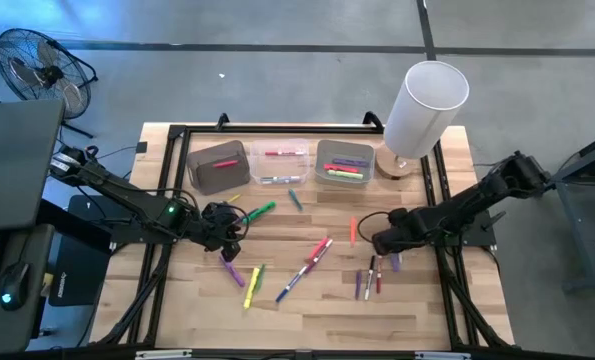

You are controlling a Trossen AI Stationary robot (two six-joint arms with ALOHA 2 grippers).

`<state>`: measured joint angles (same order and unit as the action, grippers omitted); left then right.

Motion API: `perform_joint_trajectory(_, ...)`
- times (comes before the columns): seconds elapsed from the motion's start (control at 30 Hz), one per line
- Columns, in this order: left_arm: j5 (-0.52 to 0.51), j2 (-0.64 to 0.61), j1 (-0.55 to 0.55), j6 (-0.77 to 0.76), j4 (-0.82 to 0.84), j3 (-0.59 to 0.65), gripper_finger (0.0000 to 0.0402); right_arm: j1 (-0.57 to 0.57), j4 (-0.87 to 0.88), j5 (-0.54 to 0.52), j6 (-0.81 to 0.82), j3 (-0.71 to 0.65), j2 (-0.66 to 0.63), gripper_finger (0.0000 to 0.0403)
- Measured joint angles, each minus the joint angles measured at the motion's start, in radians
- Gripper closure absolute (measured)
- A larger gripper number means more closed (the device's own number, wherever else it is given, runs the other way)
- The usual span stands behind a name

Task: Pick & Place Markers
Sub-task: Put the green marker pen into the transparent bin

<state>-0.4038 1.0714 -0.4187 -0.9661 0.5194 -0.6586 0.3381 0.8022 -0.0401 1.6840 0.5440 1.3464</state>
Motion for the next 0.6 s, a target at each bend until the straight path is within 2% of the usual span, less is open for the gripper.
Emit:
perform_joint_trajectory(0.17,-0.022,0.000,0.000,0.000,-0.006,0.000,0.0261,-0.032,-0.004,0.008,-0.076,-0.018,-0.001,0.0333)
perform_joint_trajectory(0.33,-0.048,0.000,0.000,0.000,-0.013,0.000,0.0261,-0.062,0.004,0.009,-0.179,-0.018,0.000,0.0381)
perform_joint_trajectory(0.43,-0.060,0.000,0.000,0.000,-0.029,0.000,0.0261,-0.075,0.024,-0.004,-0.218,-0.013,-0.014,0.0383)
perform_joint_trajectory(0.6,-0.065,0.000,0.000,0.000,-0.055,0.000,0.0261,-0.102,0.147,-0.144,-0.277,0.057,-0.094,0.0378)
